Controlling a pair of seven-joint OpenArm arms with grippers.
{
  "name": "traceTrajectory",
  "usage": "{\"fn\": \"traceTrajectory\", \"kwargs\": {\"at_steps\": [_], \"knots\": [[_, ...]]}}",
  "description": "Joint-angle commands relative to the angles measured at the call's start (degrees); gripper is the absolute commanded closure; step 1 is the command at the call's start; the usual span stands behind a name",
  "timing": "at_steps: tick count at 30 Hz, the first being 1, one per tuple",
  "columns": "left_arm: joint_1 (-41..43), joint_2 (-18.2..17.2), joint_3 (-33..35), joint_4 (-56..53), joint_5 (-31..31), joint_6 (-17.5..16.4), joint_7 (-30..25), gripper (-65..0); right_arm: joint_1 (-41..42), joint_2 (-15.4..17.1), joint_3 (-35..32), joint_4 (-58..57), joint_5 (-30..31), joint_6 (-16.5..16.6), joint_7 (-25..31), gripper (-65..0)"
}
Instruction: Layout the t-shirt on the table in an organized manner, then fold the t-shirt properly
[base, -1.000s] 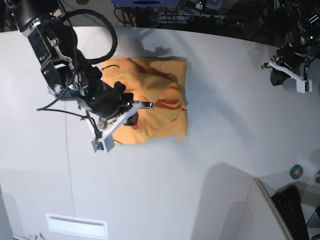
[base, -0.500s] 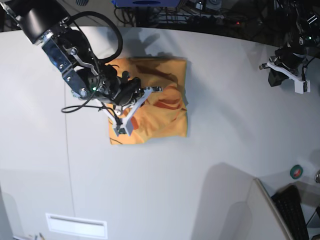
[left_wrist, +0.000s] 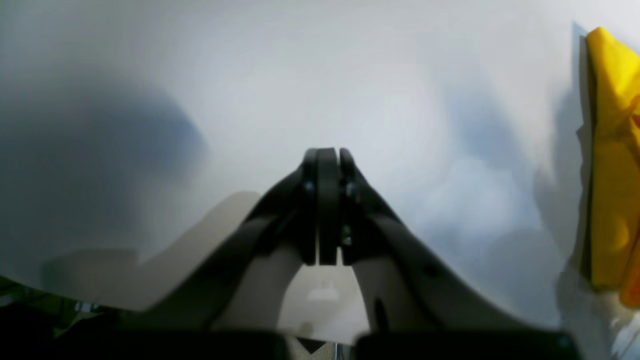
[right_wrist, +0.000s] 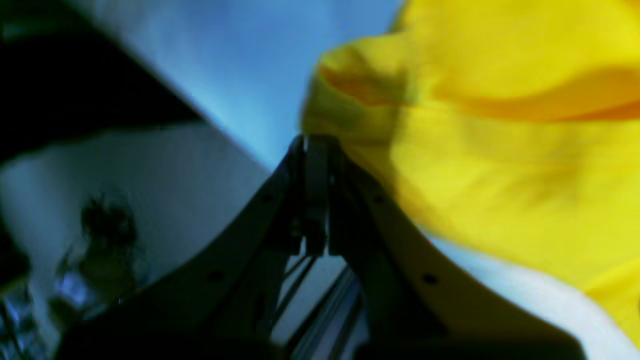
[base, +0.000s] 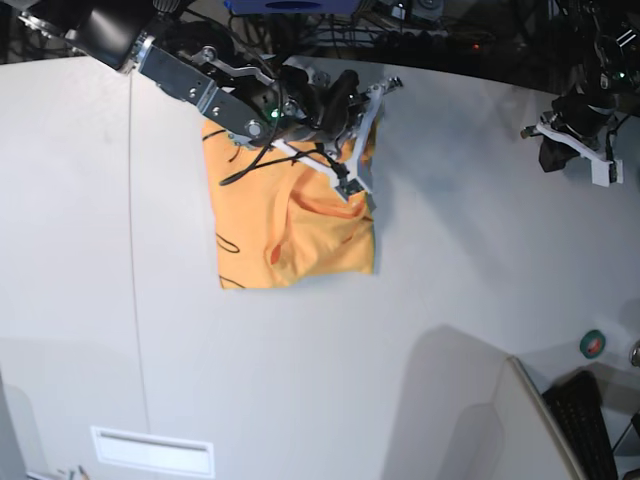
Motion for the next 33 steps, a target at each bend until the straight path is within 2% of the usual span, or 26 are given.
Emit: {"fn": "traceTrajectory", "kwargs": {"at_steps": [1, 6, 9, 14, 22, 26, 33], "knots": [[-0.17, -1.02, -0.51, 0.43, -0.43, -0.10, -1.08, 0.0, 0.96, -0.12, 0.53, 2.09, 0.12, 0.11, -0.27, 0.0], [-0.08, -1.02, -0.51, 0.34, -0.43, -0.10, -1.08, 0.0, 0.43, 1.20, 9.68, 7.63, 0.03, 0.02, -1.33, 0.0], [0.19, -1.02, -0.60, 0.08, -0.43, -0.10, -1.08, 0.0, 0.25, 1.20, 16.18, 7.28, 0.20, 0.02, -1.33, 0.0], [0.19, -1.02, -0.60, 0.08, -0.43, -0.10, -1.08, 0.0, -2.38, 1.11, 23.22, 7.37, 0.03, 0.02, -1.15, 0.0], [-0.17, -1.02, -0.60, 0.08, -0.43, -0.10, -1.08, 0.0, -2.38, 1.03, 24.27, -0.90, 0.20, 0.02, -0.71, 0.0], [-0.17, -1.02, -0.60, 0.08, -0.43, -0.10, -1.08, 0.0, -1.94, 1.03, 24.27, -3.89, 0.12, 0.11, 2.63, 0.0], [0.10, -1.02, -0.60, 0.08, -0.43, -0.10, -1.08, 0.0, 0.34, 1.03, 24.36, -9.25, 0.20, 0.38, 3.25, 0.0]]}}
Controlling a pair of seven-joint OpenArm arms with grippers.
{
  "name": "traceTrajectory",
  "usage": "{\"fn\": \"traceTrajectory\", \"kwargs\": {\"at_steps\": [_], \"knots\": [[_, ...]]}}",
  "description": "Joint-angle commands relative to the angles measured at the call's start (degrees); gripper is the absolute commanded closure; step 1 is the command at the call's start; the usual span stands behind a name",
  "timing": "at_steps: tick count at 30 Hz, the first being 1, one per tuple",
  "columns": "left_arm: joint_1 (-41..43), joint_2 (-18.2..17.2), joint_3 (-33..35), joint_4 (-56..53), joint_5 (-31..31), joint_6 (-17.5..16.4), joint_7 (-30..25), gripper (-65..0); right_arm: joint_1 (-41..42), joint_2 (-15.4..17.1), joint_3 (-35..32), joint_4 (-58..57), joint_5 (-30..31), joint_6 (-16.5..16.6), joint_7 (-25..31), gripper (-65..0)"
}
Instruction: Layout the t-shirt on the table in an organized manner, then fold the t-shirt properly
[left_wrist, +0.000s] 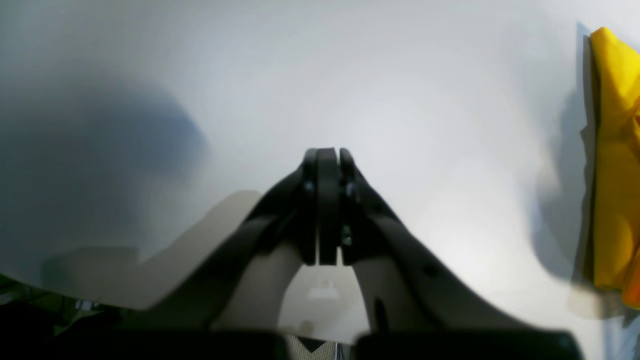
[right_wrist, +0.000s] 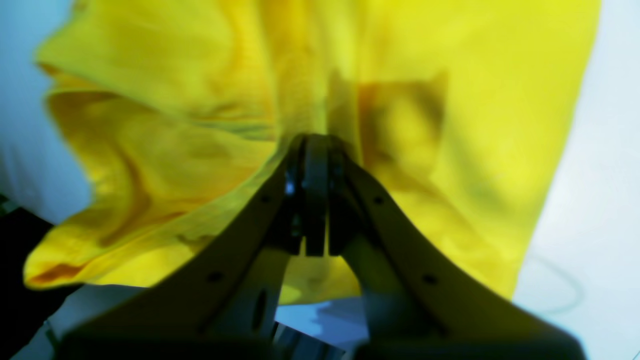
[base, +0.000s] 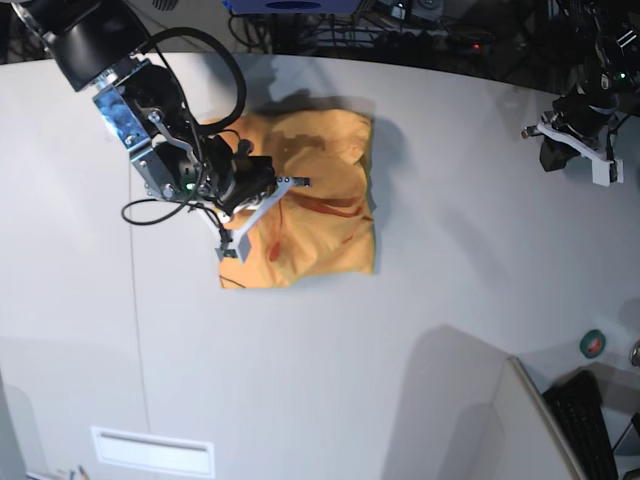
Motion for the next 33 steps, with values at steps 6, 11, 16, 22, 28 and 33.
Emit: {"fn": "traceTrajectory", "kwargs": {"at_steps": [6, 11, 16, 22, 28, 33], "knots": [[0.19, -0.86, -0.45, 0.71, -0.43, -0.08, -1.03, 0.0, 0.93, -0.04, 0.03, 4.32, 0.51, 0.16, 0.16, 0.0], [0.19, -0.86, -0.45, 0.71, -0.43, -0.08, -1.03, 0.0, -0.57, -1.10, -0.15, 9.86, 0.51, 0.07, 0.07, 0.0], [0.27, -0.86, -0.45, 0.71, -0.43, -0.08, -1.03, 0.0, -1.00, -3.47, -0.15, 8.72, 0.16, 0.07, -1.95, 0.0], [0.19, -0.86, -0.45, 0.71, -0.43, -0.08, -1.03, 0.0, 0.31, -4.70, 0.21, 1.42, 0.16, 0.16, -1.77, 0.0], [0.19, -0.95, -0.45, 0.62, -0.43, -0.08, -1.03, 0.0, 0.40, -4.26, 0.38, 0.98, 0.16, 0.07, -1.77, 0.0], [0.01, -0.95, -0.45, 0.62, -0.43, -0.08, -1.03, 0.0, 0.14, -4.09, 5.13, 0.89, 0.07, 0.07, -1.86, 0.0]]}}
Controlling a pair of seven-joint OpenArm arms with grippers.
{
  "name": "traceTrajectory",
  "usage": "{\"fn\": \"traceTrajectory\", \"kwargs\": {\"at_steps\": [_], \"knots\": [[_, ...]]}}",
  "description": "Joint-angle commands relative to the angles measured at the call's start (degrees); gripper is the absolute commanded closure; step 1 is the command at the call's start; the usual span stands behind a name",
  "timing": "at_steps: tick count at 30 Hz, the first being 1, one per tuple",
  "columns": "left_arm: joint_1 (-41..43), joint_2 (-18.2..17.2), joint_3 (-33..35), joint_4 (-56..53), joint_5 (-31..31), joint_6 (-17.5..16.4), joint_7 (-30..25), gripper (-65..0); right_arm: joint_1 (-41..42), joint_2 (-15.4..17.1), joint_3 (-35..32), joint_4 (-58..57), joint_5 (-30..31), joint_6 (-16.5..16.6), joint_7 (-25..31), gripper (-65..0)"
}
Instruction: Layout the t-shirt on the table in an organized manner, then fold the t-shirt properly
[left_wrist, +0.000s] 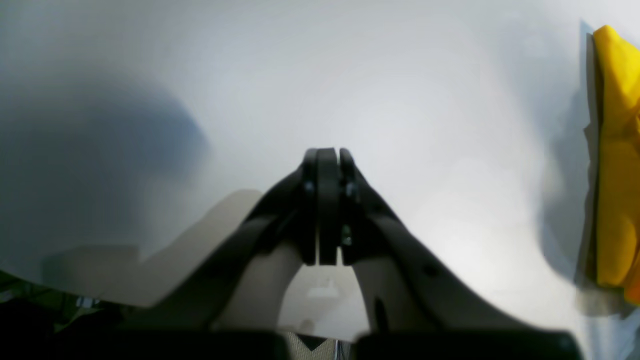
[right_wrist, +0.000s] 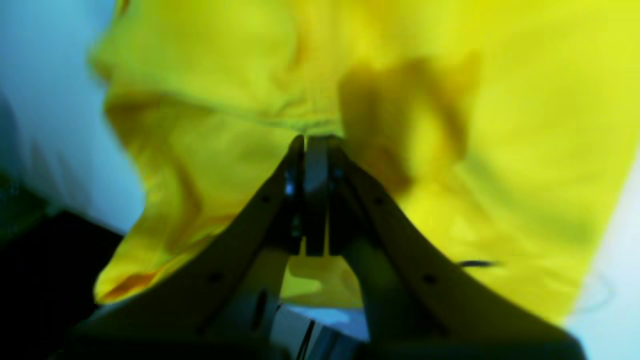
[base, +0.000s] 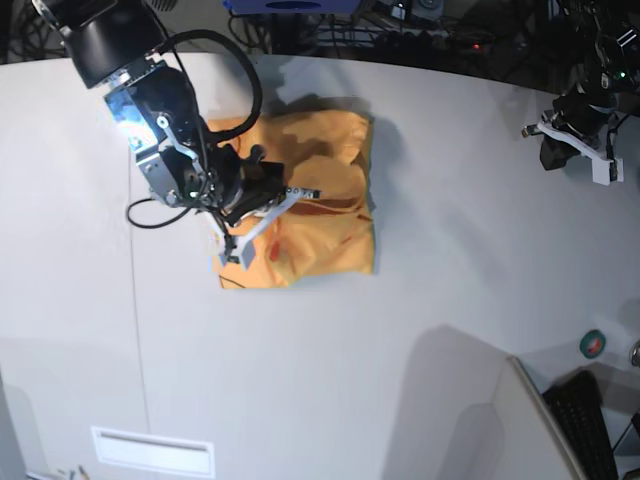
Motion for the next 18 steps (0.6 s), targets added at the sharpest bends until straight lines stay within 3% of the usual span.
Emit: {"fn": "traceTrajectory", "kwargs": {"at_steps": [1, 7, 18], "knots": [[-0.12, -0.93, -0.45, 0.73, -0.43, -0.10, -1.03, 0.0, 0.88, 0.59, 0.43, 0.76, 0.29, 0.16, 0.43, 0.0], [-0.21, -0.93, -0.45, 0.73, -0.43, -0.10, -1.03, 0.0, 1.67, 1.56, 0.78, 0.76, 0.29, 0.16, 0.43, 0.0], [0.14, -0.93, -0.45, 0.73, -0.43, -0.10, -1.03, 0.0, 3.61, -1.08, 0.43, -4.07, 0.38, 0.51, 1.40, 0.0]]}}
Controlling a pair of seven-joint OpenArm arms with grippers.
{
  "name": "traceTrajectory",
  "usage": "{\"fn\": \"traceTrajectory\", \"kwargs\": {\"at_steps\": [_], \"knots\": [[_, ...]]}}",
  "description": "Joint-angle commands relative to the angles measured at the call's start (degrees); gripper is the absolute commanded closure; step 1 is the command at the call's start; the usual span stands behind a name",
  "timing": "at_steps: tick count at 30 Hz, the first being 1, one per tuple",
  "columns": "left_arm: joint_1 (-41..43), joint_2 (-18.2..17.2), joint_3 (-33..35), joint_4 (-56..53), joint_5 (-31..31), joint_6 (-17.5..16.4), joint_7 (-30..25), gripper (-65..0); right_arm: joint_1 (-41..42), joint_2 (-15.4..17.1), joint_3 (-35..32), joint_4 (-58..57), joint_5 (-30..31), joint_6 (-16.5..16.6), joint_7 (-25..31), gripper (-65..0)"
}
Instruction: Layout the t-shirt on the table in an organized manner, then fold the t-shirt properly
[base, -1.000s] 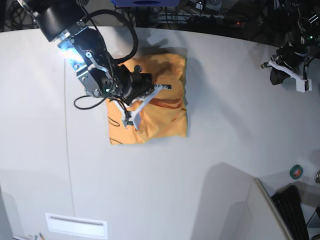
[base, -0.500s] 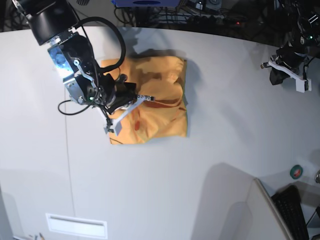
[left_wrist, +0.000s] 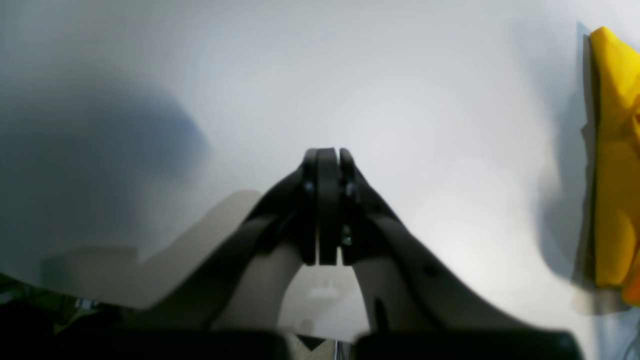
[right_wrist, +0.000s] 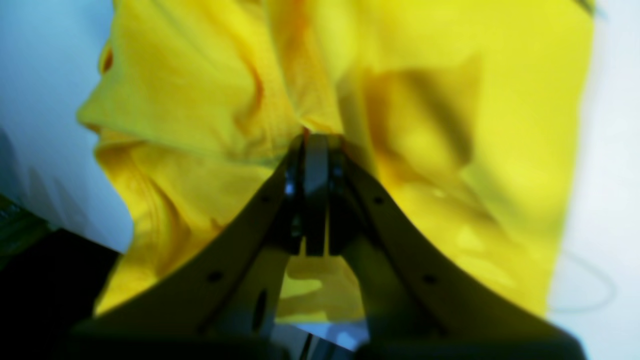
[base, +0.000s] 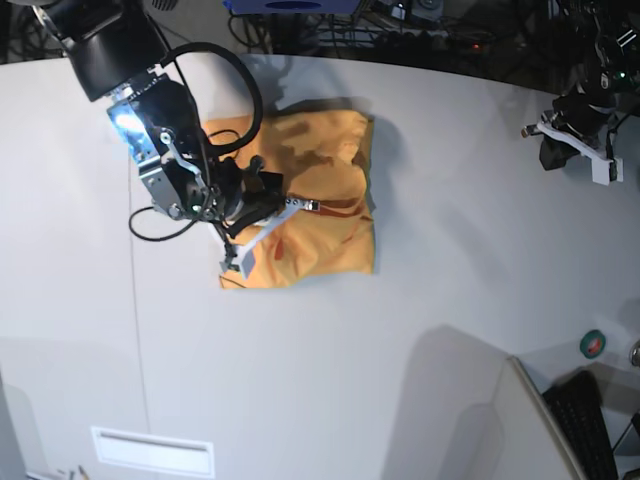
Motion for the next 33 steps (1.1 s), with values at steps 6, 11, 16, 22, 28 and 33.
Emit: {"fn": "traceTrajectory", "kwargs": {"at_steps": [6, 11, 16, 22, 28, 33], "knots": [[0.10, -0.91, -0.45, 0.73, -0.47, -0.10, -1.05, 0.0, 1.20, -1.02, 0.13, -1.05, 0.09, 0.55, 3.14, 0.0], [0.01, -0.91, -0.45, 0.73, -0.47, -0.10, -1.05, 0.0, 1.82, -2.25, 0.13, 0.89, 0.36, 0.55, 2.88, 0.0], [-0.25, -0.91, -0.45, 0.73, -0.47, -0.10, -1.05, 0.0, 2.61, -3.92, 0.13, 0.54, 0.36, 0.55, 3.05, 0.0], [-0.17, -0.91, -0.45, 0.73, -0.47, -0.10, -1.05, 0.0, 5.51, -6.03, 0.21, 0.54, 0.36, 0.55, 3.23, 0.0], [-0.17, -0.91, -0.45, 0.73, -0.47, -0.10, -1.05, 0.0, 9.99, -9.02, 0.39, -0.17, 0.27, 0.55, 3.23, 0.0], [0.01, -0.91, -0.53, 0.82, -0.47, -0.10, -1.05, 0.0, 12.37, -8.49, 0.30, 2.65, 0.18, -0.06, 0.94, 0.0]]}}
